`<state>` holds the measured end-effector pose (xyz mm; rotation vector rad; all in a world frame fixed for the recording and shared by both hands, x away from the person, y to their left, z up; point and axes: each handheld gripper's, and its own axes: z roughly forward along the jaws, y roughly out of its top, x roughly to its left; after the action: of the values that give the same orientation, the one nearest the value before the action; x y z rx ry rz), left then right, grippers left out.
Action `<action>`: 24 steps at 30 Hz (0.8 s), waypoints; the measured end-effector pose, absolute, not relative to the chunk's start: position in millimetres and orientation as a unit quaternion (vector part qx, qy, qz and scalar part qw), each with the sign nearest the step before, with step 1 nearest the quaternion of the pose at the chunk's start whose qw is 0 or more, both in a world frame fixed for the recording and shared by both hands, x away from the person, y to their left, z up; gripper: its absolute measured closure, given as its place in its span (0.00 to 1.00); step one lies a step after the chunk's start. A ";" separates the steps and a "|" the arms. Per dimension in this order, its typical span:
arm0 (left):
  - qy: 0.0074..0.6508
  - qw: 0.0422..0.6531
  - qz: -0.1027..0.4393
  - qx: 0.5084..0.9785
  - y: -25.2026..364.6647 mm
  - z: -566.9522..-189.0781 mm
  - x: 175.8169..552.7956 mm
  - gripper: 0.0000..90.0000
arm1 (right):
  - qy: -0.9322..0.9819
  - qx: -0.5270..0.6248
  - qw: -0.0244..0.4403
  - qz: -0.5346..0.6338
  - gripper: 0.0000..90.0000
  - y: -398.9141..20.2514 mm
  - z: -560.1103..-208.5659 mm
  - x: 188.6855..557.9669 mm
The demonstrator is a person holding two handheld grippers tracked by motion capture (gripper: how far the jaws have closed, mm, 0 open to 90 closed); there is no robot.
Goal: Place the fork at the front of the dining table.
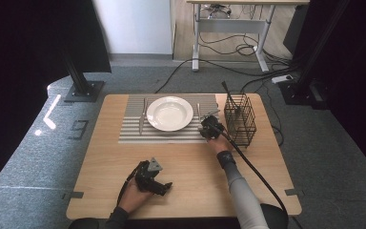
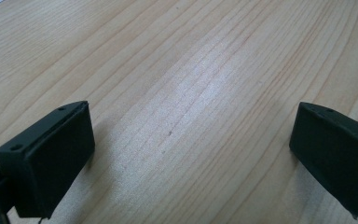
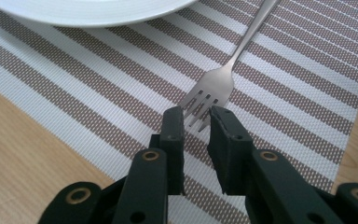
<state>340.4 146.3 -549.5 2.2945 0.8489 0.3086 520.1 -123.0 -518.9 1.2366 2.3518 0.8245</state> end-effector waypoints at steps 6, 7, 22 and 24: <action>0.325 0.332 0.118 0.878 146.3 -549.6 340.4 0.00 | 0.829 0.441 0.183 0.291 0.67 -123.0 -517.4 522.7; 0.325 0.331 0.118 0.878 146.4 -549.5 340.4 0.00 | 0.826 0.443 0.188 0.293 0.56 -123.6 -515.4 521.4; 0.325 0.332 0.118 0.878 146.3 -549.5 340.3 0.00 | 0.830 0.425 0.177 0.316 0.15 -121.1 -488.0 496.9; 0.325 0.332 0.118 0.877 146.3 -549.6 340.3 0.00 | 0.830 0.422 0.176 0.318 0.15 -121.3 -485.8 494.2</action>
<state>340.3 146.3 -549.6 2.2924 0.8498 0.3092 494.2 -121.3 -485.8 1.1964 2.3513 0.9009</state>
